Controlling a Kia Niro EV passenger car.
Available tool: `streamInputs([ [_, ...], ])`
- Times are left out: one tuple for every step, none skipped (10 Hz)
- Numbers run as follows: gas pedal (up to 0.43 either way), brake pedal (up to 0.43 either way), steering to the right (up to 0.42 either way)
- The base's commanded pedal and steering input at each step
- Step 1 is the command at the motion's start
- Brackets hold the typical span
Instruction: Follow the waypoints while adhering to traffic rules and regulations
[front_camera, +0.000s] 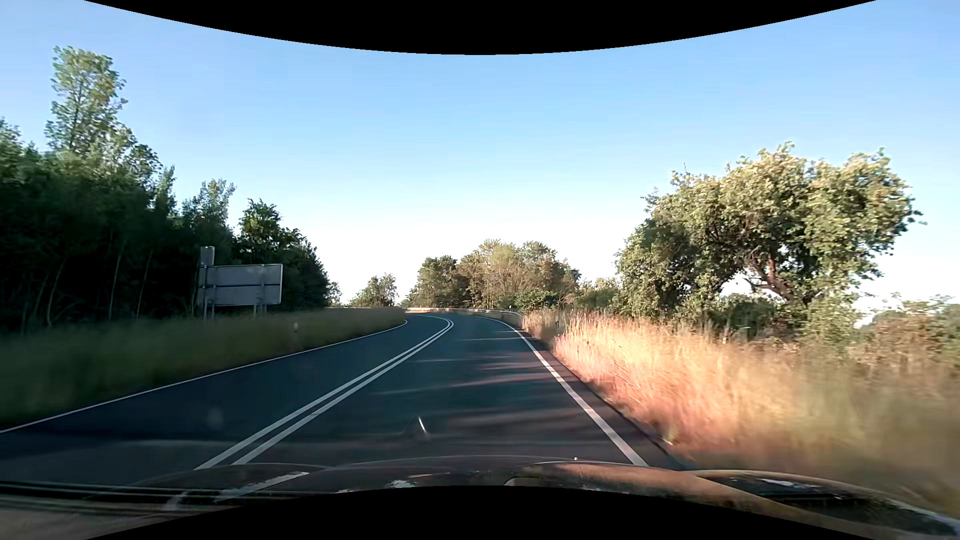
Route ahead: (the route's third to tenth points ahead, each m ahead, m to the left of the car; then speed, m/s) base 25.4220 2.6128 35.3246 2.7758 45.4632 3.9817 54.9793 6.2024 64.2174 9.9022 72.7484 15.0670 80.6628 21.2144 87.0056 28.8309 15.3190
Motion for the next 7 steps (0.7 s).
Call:
streamInputs([
  [0.378, 0.000, 0.002],
  [0.358, 0.000, 0.002],
  [0.339, 0.000, 0.002],
  [0.319, 0.000, 0.002],
  [0.260, 0.000, 0.000],
  [0.248, 0.000, -0.004],
  [0.228, 0.000, -0.006],
])
